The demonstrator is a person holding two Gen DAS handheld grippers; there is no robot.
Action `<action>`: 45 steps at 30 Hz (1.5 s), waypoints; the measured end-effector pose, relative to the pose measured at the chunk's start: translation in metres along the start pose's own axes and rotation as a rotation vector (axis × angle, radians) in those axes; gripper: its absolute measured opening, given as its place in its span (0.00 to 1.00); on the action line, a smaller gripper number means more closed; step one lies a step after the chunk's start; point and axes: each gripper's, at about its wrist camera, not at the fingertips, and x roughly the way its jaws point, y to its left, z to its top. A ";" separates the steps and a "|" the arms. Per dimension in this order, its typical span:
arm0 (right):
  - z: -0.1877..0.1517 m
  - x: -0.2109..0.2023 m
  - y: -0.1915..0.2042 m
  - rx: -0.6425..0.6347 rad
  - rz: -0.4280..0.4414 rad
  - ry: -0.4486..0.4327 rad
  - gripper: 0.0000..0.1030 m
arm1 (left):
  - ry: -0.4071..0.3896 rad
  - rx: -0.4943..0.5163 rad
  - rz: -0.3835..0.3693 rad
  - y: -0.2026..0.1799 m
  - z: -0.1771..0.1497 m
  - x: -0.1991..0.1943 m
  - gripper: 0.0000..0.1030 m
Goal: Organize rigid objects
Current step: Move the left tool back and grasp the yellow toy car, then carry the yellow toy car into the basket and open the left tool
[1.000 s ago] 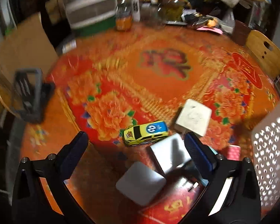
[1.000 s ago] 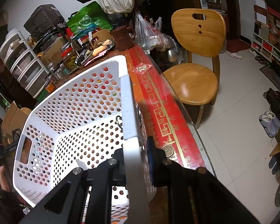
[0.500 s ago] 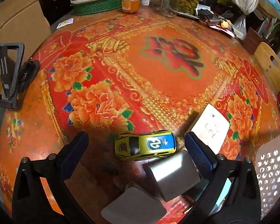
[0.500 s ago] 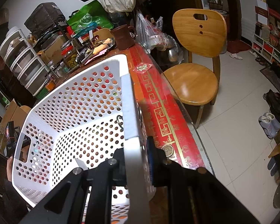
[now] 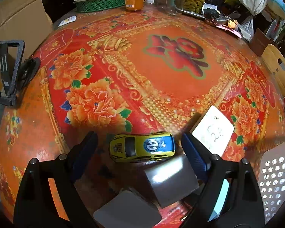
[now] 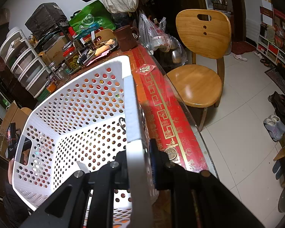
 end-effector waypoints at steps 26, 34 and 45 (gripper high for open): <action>0.003 -0.002 0.003 -0.011 0.000 0.000 0.14 | -0.244 0.160 0.039 -0.063 -0.005 -0.140 0.63; 0.002 -0.002 0.003 -0.014 0.000 0.001 0.14 | -0.308 0.279 -0.042 -0.128 -0.026 -0.196 0.63; 0.002 -0.002 0.003 -0.014 0.000 -0.001 0.14 | -0.292 0.403 -0.131 -0.216 -0.059 -0.214 0.63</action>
